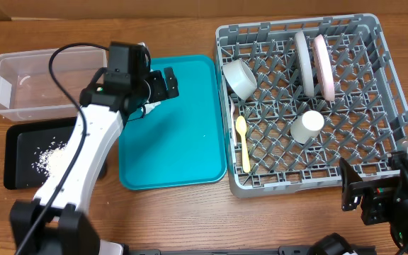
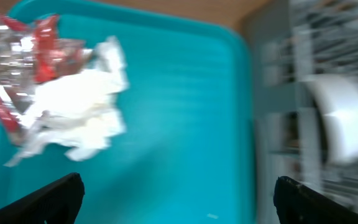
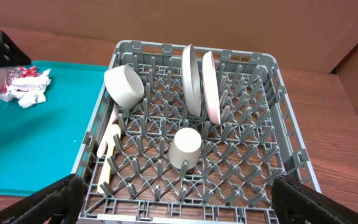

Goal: Sort waste into correct bins and load items into the dishwasher rack
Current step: 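Grasp the foil wrapper and tissue on the teal tray with left gripper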

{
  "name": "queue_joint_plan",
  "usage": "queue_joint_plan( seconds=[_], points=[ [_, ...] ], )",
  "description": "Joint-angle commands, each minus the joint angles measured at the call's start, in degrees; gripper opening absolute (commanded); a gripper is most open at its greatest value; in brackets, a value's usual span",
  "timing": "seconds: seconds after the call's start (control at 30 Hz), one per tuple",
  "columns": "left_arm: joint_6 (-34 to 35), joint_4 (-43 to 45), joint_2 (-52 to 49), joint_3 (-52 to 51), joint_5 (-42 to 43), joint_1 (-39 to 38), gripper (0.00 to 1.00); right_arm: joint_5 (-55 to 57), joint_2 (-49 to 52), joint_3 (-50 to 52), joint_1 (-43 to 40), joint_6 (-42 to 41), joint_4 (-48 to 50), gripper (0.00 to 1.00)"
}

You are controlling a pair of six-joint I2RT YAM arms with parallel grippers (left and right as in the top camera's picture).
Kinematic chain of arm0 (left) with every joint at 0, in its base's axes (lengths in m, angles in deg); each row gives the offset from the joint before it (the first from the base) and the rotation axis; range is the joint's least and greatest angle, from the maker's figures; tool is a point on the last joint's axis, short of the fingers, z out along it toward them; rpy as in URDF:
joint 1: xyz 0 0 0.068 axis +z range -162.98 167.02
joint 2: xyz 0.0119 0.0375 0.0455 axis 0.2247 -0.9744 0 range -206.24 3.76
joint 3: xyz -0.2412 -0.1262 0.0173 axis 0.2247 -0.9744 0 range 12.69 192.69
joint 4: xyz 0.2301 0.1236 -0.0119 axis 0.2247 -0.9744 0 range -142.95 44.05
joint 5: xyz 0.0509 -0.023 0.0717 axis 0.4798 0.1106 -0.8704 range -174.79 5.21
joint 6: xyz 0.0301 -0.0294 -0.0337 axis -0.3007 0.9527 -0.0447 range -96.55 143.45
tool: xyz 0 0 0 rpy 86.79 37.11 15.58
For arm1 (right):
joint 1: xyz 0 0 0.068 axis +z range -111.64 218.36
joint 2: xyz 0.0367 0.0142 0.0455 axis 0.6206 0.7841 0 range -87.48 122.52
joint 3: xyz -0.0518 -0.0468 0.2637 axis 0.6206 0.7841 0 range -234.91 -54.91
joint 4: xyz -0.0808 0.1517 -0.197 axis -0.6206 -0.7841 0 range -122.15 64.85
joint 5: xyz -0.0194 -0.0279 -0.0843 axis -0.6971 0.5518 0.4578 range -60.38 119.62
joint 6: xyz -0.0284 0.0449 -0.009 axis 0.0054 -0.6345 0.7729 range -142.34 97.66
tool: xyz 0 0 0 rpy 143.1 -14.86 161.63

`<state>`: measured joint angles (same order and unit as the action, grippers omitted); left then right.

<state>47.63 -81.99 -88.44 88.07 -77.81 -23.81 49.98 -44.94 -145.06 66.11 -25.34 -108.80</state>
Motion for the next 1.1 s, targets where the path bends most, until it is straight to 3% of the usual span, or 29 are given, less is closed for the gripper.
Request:
queue_joint_plan(
  seconds=[0.0, 0.27, 0.3, 0.37, 0.53, 0.6, 0.63, 0.67, 0.9, 1.07],
  points=[
    [-4.5, 1.86, -6.73, -0.22, -8.68, 1.09, 1.0, 0.59, -0.48, -0.13, -0.13, -0.44, 0.11, 1.0],
    [-5.38, 8.52, -15.69, -0.22, -17.86, 1.16, 0.99, 0.59, -0.48, -0.13, -0.13, -0.44, 0.11, 1.0],
    [-5.38, 8.04, -16.17, -0.22, -17.79, 1.16, 0.95, 0.59, -0.48, -0.13, -0.13, -0.44, 0.11, 1.0],
    [-5.35, 5.73, -17.27, -0.22, -16.83, 1.16, 0.75, 0.59, -0.48, -0.13, -0.13, -0.44, 0.11, 1.0],
    [-5.38, 4.76, -20.74, -0.26, -14.38, 1.05, 0.56, 0.59, -0.48, -0.13, -0.13, -0.44, 0.11, 1.0],
    [-5.38, 4.52, -21.79, -0.26, -11.61, 1.07, 0.19, 0.59, -0.48, -0.13, -0.13, -0.44, 0.11, 1.0],
    [-5.4, 4.57, -21.42, -0.13, -10.14, 1.07, 0.07, 0.59, -0.48, -0.13, -0.13, -0.44, 0.11, 1.0],
    [-5.35, 4.37, -21.0, 0.22, -9.77, 1.09, 0.04, 0.59, -0.48, -0.13, -0.13, -0.44, 0.11, 1.0],
    [-5.38, -10.23, -12.63, 13.4, -5.57, 1.14, 0.04, 0.59, -0.48, -0.13, -0.13, -0.44, 0.11, 1.0],
    [-5.4, -15.17, -8.09, 19.52, -12.13, 2.56, 0.04, 0.59, -0.48, -0.13, -0.13, -0.44, 0.11, 1.0]
  ],
)
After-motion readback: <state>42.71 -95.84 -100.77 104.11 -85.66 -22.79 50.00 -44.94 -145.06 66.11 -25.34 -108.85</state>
